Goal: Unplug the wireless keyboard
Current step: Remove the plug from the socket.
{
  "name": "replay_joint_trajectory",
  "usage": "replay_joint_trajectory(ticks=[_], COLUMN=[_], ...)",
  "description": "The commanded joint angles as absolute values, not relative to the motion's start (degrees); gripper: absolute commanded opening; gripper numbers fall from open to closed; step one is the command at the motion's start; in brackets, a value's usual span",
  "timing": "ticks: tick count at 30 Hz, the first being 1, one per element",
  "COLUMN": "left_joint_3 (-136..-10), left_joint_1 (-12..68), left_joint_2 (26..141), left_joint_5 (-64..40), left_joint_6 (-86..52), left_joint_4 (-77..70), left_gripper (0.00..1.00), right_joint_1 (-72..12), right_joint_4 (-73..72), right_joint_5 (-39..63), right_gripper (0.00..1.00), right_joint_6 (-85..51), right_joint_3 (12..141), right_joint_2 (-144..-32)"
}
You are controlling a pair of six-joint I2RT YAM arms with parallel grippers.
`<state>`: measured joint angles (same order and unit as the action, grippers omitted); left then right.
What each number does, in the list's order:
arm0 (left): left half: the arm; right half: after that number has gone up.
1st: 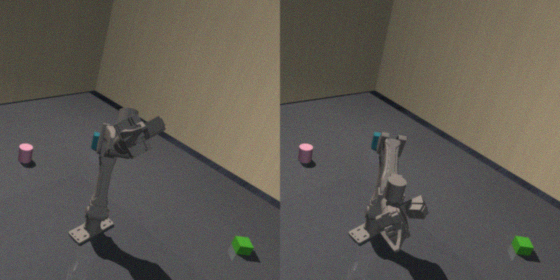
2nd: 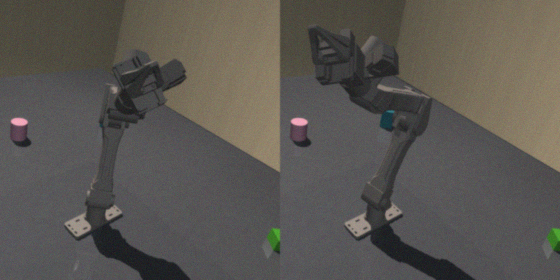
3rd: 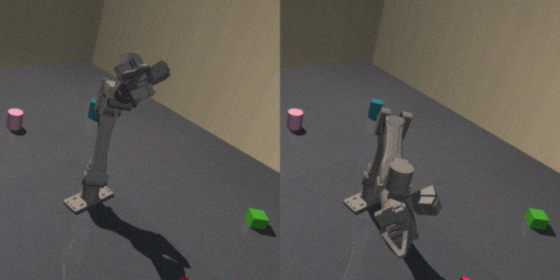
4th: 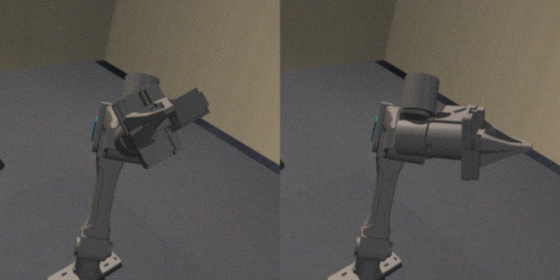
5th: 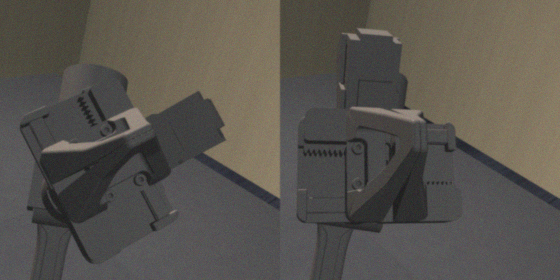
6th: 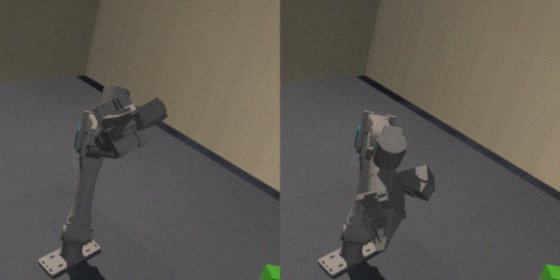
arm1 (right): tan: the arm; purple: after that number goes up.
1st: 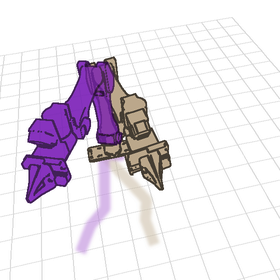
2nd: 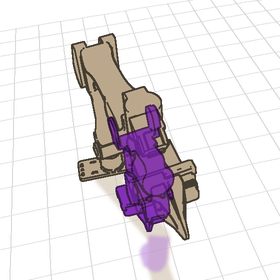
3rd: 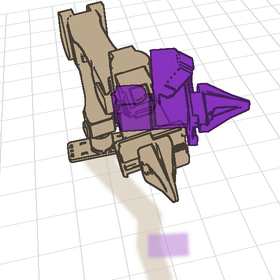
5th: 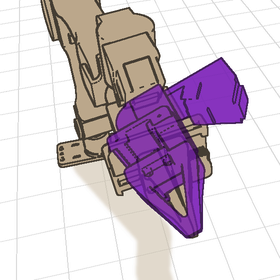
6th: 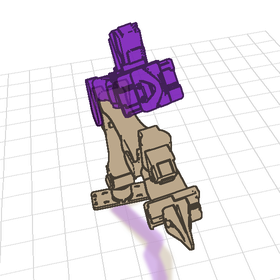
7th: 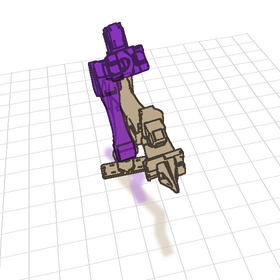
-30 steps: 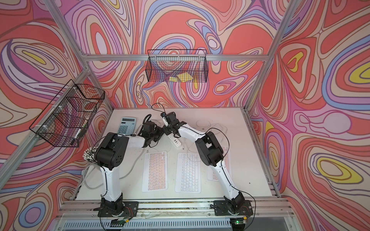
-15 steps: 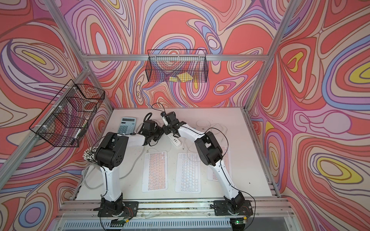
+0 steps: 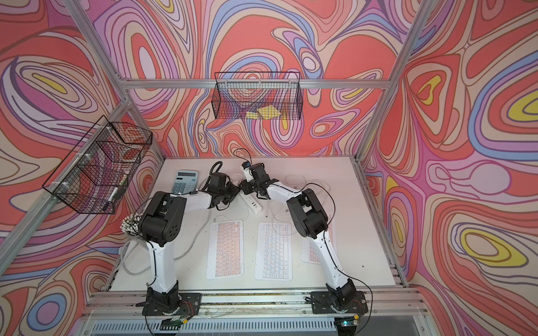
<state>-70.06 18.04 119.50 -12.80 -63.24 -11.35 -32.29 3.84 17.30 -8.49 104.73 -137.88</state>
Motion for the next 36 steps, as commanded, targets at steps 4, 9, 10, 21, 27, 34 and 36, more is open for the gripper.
replay_joint_trajectory(ticks=[4,9,10,21,27,34,36], left_joint_3=[-70.46,-71.10,-71.27,-71.24,-68.34,-66.05,-65.32], left_joint_1=[20.46,20.72,20.80,20.80,19.58,17.98,17.54], left_joint_2=[127.27,127.31,127.35,127.53,127.36,126.74,126.78], left_joint_5=[-15.11,-14.78,-14.80,-15.29,-16.97,-17.22,-17.60], left_joint_6=[-61.88,-61.37,-61.35,-61.51,-64.02,-65.97,-67.06], left_joint_4=[4.02,5.23,5.40,4.90,0.38,-2.19,-3.25], left_gripper=[0.34,0.34,0.34,0.35,0.35,0.35,0.35], right_joint_1=[-36.96,-39.70,-40.56,-43.94,-38.89,-36.22,-36.18], right_joint_4=[11.58,12.69,13.60,15.46,6.79,-1.38,-2.74], right_joint_5=[32.71,26.28,24.43,18.93,35.33,43.03,43.93], right_gripper=[0.12,0.12,0.12,0.12,0.11,0.11,0.11], right_joint_6=[-11.60,-7.00,-5.48,0.48,-7.78,-11.93,-12.58], right_joint_3=[101.46,100.68,101.33,102.16,97.34,92.77,92.14], right_joint_2=[-138.55,-136.65,-136.64,-136.00,-134.27,-134.33,-134.68])
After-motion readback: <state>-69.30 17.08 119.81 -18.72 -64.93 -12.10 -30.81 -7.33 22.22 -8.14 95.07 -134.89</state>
